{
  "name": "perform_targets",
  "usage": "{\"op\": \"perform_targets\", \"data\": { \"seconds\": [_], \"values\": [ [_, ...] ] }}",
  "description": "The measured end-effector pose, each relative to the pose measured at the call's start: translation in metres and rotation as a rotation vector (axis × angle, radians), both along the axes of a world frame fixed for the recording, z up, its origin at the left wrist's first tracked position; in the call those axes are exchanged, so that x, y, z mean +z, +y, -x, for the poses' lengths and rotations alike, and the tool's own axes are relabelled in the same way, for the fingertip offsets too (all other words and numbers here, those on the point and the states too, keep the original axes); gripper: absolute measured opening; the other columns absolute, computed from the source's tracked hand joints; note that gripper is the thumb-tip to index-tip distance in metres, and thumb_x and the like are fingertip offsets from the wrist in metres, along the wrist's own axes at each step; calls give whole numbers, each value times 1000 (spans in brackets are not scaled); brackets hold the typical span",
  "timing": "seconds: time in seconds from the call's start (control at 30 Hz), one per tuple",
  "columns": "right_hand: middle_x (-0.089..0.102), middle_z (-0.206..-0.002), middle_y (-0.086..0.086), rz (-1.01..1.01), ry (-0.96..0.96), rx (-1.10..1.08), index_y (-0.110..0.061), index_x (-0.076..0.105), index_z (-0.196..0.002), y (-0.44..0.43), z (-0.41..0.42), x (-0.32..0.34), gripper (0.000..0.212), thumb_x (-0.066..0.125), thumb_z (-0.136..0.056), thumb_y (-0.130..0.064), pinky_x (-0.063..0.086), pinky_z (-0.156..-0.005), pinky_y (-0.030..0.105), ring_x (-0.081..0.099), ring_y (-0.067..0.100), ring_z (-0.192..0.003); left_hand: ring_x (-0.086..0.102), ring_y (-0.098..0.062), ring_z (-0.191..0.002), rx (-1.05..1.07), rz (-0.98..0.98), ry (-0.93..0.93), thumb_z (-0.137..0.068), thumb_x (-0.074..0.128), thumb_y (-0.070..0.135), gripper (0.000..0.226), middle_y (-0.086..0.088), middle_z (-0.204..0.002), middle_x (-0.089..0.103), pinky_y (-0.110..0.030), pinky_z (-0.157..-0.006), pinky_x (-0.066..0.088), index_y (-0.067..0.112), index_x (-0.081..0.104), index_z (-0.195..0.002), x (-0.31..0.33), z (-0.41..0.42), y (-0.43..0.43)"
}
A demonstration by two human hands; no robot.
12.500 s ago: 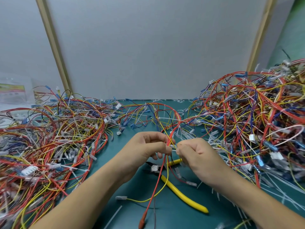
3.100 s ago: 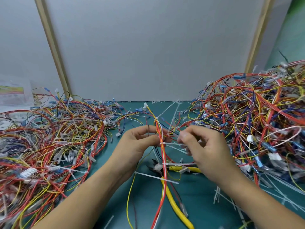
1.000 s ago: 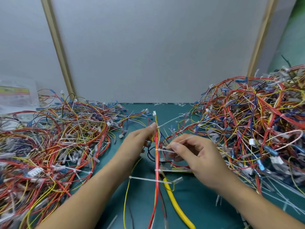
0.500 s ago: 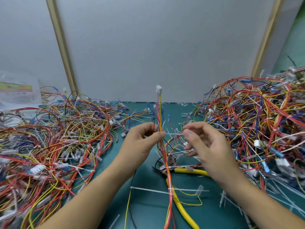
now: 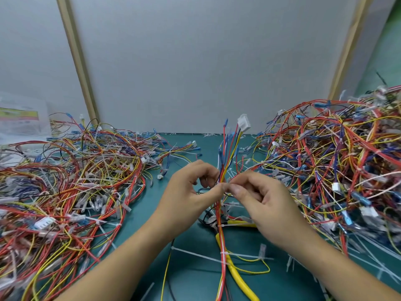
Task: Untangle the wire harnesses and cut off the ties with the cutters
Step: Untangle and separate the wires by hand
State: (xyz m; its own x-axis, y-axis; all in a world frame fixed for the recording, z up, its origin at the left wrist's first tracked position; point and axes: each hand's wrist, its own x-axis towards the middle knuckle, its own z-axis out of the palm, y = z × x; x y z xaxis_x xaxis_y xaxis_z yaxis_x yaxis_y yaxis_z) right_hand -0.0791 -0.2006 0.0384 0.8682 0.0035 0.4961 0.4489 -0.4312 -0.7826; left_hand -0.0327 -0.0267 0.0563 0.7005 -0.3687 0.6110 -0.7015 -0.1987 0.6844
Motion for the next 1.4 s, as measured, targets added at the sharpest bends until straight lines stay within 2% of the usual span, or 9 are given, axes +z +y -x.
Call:
{"op": "perform_targets", "data": {
  "seconds": [0.23,0.47,0.57,0.63,0.73,0.9,1.07,1.13,1.4],
  "values": [
    [56,-69,25,-2,-46,-19,-22,68,-85,0,2,4,17,57,-91,-33,42,-58,54,48,38,-61,48,-2,-66,49,0,32,-79,70,27,15,8,-66,55,-9,-68,34,20,60,-71,2,2,-1],
    [66,-76,23,-55,-38,-19,-18,70,-84,3,3,3,17,59,-89,-30,51,-72,60,61,44,-75,47,-2,-67,33,-28,55,-81,72,27,17,7,-66,56,-12,-67,34,14,64,-73,-2,0,-1],
    [68,-73,15,-88,-40,-59,-17,71,-80,-7,2,6,15,63,-91,-22,51,-71,53,63,36,-74,56,-6,-73,-73,3,193,-86,75,28,10,9,-75,67,-22,-74,44,18,74,-86,3,-1,4],
    [71,-76,11,-130,-28,-84,-16,72,-78,-14,0,7,19,65,-94,-10,52,-74,47,66,31,-75,59,-9,-72,-140,126,309,-89,67,29,20,3,-80,70,-25,-75,48,12,76,-97,7,-4,8],
    [74,-78,7,-153,-10,-127,-20,72,-75,-17,-3,6,25,64,-94,-6,53,-79,43,68,29,-79,54,-22,-67,-161,215,401,-99,51,25,35,-8,-75,66,-35,-70,42,-2,72,-92,9,-10,12],
    [71,-75,8,-153,-26,-169,-23,73,-81,-17,-4,8,21,64,-94,-9,51,-67,34,63,11,-67,51,-15,-64,-145,33,395,-87,51,25,30,-5,-73,64,-18,-60,39,7,75,-87,7,-13,15],
    [67,-77,25,-160,-49,-202,-15,71,-80,-20,-4,8,18,64,-94,-9,51,-69,51,62,43,-75,49,-19,-62,-299,-32,452,-88,55,25,29,-8,-69,57,-22,-57,34,2,72,-91,6,-12,16],
    [68,-79,24,-175,-41,-203,-13,72,-82,-20,-4,9,16,63,-94,-8,51,-75,53,62,45,-82,48,-22,-62,-352,-12,462,-90,56,24,28,-10,-67,55,-26,-57,33,0,71,-92,7,-12,17],
    [74,-80,10,-198,-26,-217,-9,73,-84,-19,-1,12,14,62,-94,-6,53,-70,21,69,19,-78,49,-17,-57,-489,196,559,-85,55,20,21,-8,-63,60,-25,-58,39,11,74,-85,10,-16,23]
  ]
}}
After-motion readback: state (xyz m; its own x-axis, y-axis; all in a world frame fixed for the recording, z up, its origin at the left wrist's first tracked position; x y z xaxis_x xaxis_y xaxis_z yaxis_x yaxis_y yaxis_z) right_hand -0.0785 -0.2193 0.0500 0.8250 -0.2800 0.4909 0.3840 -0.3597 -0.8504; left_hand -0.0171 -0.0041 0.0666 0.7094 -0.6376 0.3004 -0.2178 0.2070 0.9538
